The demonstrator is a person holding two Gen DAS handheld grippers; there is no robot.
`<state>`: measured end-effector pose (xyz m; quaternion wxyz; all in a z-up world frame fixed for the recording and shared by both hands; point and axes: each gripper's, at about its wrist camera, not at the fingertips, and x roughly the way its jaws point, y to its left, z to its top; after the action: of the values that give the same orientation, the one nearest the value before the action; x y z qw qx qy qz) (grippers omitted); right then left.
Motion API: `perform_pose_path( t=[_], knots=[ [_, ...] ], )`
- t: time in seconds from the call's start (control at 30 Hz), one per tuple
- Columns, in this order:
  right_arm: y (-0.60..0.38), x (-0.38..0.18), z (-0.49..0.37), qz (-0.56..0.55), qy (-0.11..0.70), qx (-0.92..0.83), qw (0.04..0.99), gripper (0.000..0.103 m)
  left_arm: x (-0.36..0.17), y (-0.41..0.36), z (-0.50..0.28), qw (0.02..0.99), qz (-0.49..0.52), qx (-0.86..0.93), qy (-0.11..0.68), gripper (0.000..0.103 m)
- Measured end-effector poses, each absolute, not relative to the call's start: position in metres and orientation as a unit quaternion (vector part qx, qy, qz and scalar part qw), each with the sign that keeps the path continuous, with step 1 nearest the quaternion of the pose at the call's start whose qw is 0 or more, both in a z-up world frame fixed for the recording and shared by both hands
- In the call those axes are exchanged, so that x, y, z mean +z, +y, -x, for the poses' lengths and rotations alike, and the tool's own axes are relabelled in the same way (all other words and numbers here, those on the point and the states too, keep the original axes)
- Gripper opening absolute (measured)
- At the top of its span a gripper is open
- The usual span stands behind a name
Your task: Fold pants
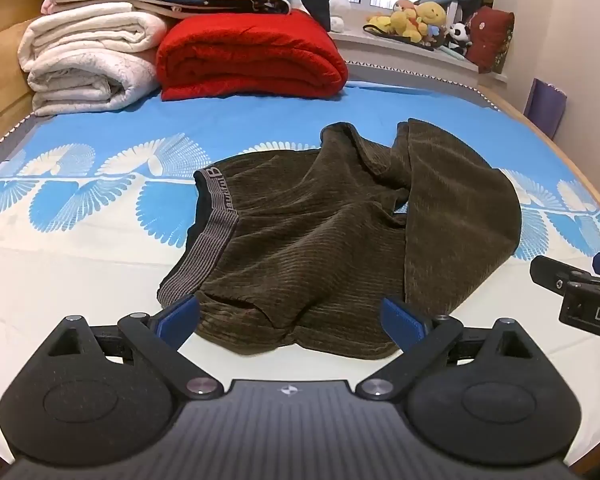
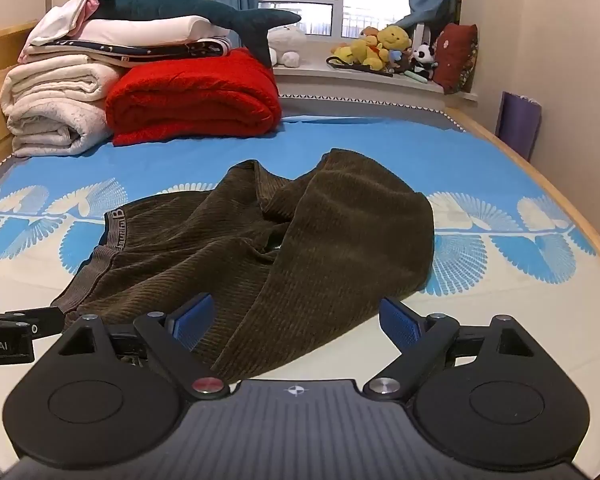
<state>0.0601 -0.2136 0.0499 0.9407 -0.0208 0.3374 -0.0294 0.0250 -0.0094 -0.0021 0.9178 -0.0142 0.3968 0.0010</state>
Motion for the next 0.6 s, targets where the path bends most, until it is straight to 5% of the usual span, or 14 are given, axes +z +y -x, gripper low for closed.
perform_pose_path(
  t=[0.6],
  knots=[
    [-0.207,0.051,-0.059,0.021,0.323,-0.023,0.946,0.09,-0.021,-0.014,-0.02,0.916,0.009,-0.002,0.401,0.099]
  ],
)
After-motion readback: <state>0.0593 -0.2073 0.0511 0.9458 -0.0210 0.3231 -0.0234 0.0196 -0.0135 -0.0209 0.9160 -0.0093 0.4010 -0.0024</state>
